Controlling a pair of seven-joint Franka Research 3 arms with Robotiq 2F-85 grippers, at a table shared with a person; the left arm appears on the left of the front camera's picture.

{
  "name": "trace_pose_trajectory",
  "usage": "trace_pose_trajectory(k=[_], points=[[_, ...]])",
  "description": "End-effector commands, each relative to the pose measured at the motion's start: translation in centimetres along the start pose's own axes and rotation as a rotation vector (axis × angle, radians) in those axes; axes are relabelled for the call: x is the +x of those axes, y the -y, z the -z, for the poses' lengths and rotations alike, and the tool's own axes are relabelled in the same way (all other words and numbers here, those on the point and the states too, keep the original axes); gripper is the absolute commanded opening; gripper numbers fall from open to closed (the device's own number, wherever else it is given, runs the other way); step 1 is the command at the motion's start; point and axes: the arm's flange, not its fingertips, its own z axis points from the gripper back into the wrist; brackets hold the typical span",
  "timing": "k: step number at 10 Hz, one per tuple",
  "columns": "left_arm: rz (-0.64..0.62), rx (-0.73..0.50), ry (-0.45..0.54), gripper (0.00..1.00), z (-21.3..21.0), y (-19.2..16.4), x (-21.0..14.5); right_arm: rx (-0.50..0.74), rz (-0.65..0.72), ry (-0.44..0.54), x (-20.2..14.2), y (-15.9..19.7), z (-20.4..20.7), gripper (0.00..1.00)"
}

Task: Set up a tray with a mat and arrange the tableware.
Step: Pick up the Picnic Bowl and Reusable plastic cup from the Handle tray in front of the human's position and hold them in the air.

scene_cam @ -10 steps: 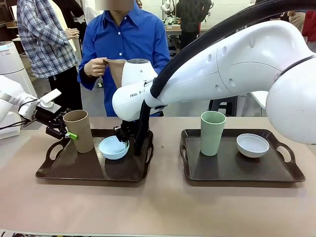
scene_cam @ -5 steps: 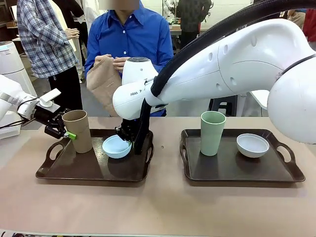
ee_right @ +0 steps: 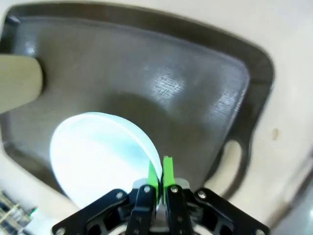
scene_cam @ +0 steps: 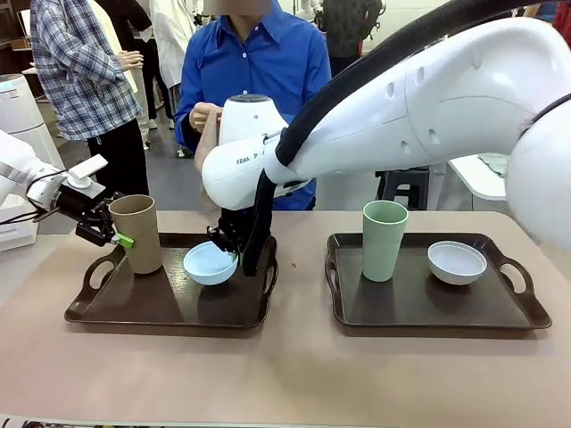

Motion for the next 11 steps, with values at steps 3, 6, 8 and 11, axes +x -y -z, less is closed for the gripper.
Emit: trace_pose_trajectory(k=[3,6,8,11], points=[[0.052,0.027,0.022,0.0,-3.9,4.9,7.4,0.025,-0.089,0.078,-6.5,-1.1,-9.9,0.0],[0.111,0.048,0.018,0.0,-6.0,9.1,13.1,0.0,-0.077,0.152,-9.4,-1.1,-15.9,0.0],[0.131,0.086,0.0,0.0,-5.7,11.1,15.9,-0.001,-0.075,0.164,-10.1,-0.8,-18.0,0.0],[0.143,0.075,0.006,0.0,-6.5,10.9,16.2,0.001,-0.081,0.171,-9.4,-1.3,-19.0,0.0]])
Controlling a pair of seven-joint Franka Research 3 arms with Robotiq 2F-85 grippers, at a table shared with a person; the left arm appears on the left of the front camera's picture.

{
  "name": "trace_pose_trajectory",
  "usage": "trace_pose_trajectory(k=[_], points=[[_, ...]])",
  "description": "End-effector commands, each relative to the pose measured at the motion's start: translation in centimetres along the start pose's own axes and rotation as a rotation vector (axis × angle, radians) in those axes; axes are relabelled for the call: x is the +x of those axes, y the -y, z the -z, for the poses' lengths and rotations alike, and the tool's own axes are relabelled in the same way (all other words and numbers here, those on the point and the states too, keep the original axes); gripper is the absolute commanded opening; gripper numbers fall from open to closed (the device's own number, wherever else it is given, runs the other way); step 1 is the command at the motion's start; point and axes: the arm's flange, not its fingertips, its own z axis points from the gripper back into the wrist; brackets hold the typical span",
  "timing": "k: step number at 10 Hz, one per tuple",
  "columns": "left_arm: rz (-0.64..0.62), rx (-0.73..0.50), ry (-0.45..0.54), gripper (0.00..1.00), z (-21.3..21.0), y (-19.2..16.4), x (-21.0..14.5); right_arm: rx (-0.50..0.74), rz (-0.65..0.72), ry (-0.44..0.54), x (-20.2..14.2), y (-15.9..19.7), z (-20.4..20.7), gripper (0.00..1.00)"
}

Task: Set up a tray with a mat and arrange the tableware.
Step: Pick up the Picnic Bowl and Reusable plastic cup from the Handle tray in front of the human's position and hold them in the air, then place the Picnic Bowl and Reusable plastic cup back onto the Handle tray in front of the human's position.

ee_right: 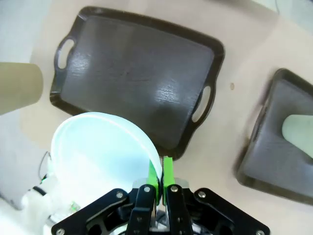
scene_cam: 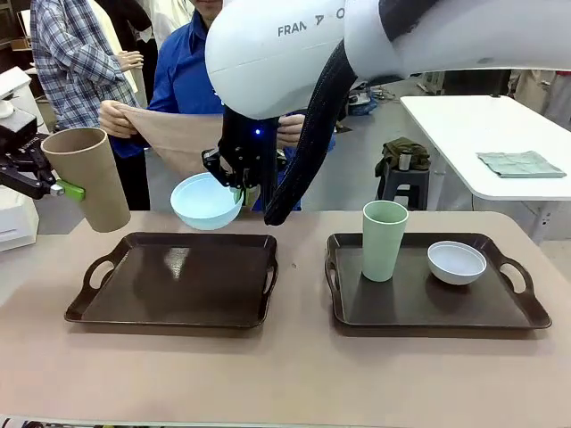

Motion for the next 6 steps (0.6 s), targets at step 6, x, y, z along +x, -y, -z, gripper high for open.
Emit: trace_pose_trajectory(k=[6], points=[[0.02,-0.011,0.014,0.0,-0.37,-0.32,-0.59,0.004,-0.009,0.006,-0.17,-0.52,-0.34,0.0]])
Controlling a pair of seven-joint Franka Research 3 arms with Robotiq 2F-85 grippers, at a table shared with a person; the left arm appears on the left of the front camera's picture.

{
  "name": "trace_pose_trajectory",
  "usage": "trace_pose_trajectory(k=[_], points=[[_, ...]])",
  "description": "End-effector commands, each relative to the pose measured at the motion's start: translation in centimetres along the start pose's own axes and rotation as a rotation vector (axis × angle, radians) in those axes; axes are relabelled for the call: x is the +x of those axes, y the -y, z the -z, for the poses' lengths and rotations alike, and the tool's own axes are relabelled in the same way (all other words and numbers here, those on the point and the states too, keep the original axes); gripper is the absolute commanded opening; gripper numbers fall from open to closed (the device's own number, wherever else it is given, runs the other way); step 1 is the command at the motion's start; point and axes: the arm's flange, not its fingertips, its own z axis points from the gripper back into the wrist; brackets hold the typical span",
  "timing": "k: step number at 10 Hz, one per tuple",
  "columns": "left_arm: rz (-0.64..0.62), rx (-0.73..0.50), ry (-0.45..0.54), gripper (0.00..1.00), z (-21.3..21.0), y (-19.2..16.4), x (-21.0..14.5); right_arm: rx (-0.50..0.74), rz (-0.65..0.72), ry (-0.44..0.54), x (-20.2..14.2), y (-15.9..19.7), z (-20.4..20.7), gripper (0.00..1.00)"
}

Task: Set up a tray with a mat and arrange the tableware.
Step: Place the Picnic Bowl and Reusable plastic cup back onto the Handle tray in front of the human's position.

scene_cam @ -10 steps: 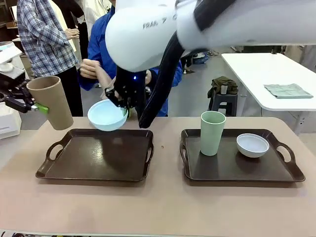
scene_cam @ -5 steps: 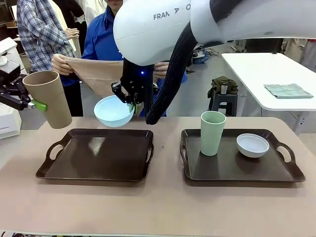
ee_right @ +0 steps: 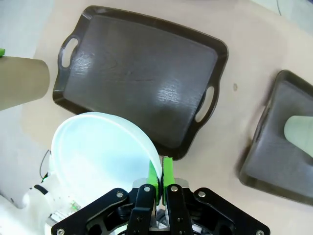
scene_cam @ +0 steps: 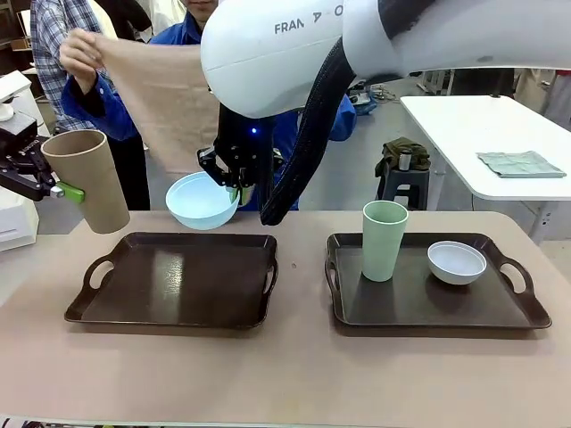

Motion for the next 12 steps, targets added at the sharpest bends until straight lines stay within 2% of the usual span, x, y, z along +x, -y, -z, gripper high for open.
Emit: trace_pose_trajectory(k=[1,12], points=[[0.022,-0.01,0.009,0.0,-0.27,-0.14,0.1,-0.002,0.0,0.003,0.0,0.02,-0.08,0.0],[0.022,-0.01,0.009,0.0,-0.27,-0.14,0.1,-0.002,0.0,0.003,0.0,0.02,-0.08,0.0]])
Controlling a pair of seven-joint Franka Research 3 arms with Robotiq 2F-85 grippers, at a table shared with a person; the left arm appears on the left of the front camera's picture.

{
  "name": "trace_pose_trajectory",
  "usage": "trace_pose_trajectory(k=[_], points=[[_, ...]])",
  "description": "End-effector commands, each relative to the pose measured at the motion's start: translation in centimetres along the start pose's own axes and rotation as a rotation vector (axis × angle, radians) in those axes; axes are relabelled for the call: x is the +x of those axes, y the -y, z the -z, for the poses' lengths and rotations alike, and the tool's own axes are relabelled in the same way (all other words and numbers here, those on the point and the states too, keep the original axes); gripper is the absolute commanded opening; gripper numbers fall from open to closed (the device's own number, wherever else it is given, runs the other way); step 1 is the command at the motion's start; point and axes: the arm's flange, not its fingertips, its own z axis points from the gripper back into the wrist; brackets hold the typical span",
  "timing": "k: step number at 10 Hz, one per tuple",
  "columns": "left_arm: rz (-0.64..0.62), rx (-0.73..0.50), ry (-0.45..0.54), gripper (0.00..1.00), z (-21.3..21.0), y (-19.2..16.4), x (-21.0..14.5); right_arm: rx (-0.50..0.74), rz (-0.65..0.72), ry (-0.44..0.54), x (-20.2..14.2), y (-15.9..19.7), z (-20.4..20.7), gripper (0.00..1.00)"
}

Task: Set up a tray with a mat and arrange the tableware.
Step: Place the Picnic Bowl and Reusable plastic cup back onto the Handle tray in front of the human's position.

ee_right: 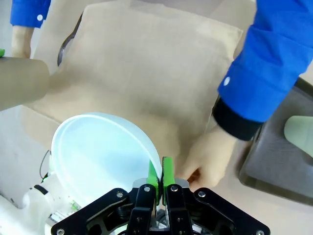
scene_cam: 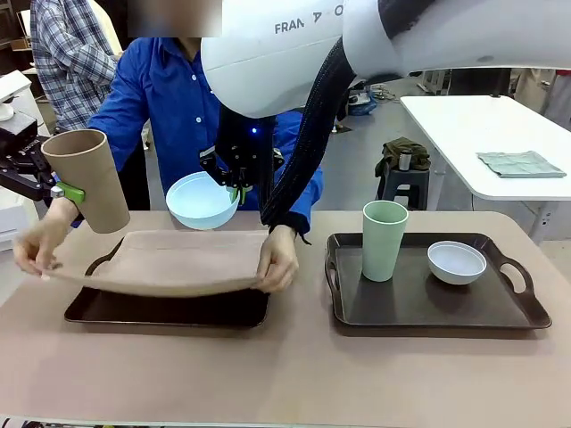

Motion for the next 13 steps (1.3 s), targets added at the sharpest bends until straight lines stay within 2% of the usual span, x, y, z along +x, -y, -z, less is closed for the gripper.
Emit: trace_pose_trajectory(k=[1,13], points=[[0.021,-0.01,0.009,0.0,-0.29,-0.12,0.08,-0.002,0.0,0.003,-0.01,0.0,-0.08,0.0],[0.021,-0.01,0.009,0.0,-0.29,-0.12,0.08,-0.002,0.0,0.003,-0.01,0.0,-0.08,0.0]])
